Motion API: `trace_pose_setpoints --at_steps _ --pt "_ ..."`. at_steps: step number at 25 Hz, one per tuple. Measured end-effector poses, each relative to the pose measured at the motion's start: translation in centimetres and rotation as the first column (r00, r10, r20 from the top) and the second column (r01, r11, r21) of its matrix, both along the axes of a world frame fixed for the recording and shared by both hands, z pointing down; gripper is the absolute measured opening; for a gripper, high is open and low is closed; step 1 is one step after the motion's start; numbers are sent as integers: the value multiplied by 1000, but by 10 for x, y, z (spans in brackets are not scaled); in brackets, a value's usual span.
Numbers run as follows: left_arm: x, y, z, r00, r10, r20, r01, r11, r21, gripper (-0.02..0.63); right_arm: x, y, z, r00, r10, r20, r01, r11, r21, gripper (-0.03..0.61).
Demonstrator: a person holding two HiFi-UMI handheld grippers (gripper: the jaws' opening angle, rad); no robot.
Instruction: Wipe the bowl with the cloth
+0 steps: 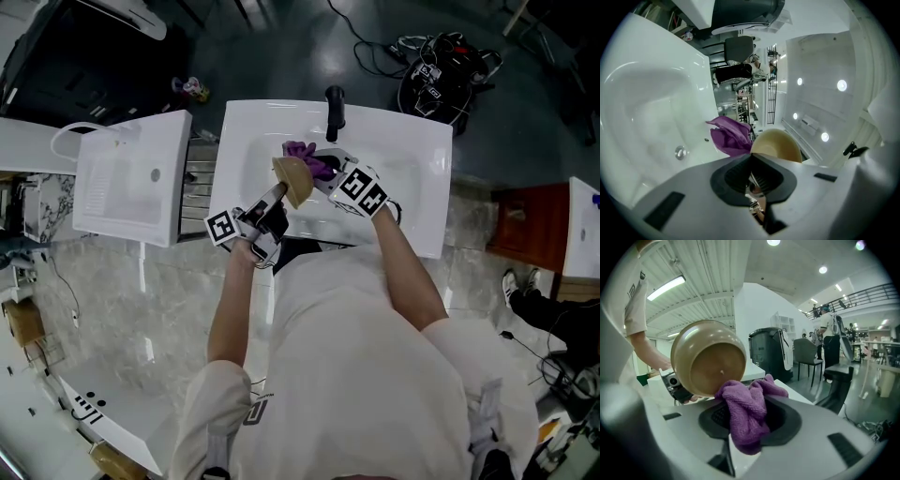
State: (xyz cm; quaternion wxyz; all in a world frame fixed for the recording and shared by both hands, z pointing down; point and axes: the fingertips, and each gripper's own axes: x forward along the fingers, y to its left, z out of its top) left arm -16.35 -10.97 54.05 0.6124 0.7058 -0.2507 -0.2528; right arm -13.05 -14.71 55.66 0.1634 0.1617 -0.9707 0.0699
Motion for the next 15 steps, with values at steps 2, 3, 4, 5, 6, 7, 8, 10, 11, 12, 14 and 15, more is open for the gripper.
trace_pose_setpoints --at_steps 2,3,4,5,6,7,8,10,11,12,14,15 --pt "0 2 5 1000 9 26 -9 1000 -8 11 3 -4 -1 1000 13 -13 -13 1000 13 120" --pt "0 3 7 999 8 40 -7 1000 -13 11 4 -6 -2 1000 20 -16 -19 1000 17 120" --pt "-1 3 11 998 4 56 -3 1000 -19 11 6 -7 -3 1000 26 -15 -26 999 20 120" --pt "-2 3 15 997 -2 73 4 1000 -24 11 8 -8 -4 999 31 -14 -30 999 23 120" --pt "-4 3 19 996 -10 88 13 999 -31 11 9 -9 -5 999 34 -10 -34 999 26 120" --pt "-6 3 23 995 -20 98 24 999 -39 11 10 -10 -7 999 36 -8 -36 999 29 120" --pt "-9 2 26 994 -33 100 38 998 -47 11 11 -10 -8 999 36 -10 -36 999 34 120" --pt "-15 0 32 993 -62 97 68 996 -64 11 10 -8 -9 999 28 -28 -26 998 56 120" --pt "-17 0 35 992 -77 95 84 994 -71 11 10 -7 -9 999 21 -42 -18 997 71 120" --pt "-20 -1 37 991 -93 91 101 992 -78 11 9 -5 -8 998 13 -55 -8 996 84 120" --pt "-25 -4 39 989 -122 77 129 988 -89 11 8 0 -7 997 -6 -74 13 995 98 120" --pt "-28 -5 39 989 -131 69 137 986 -90 10 7 1 -5 996 -17 -85 25 994 103 120"
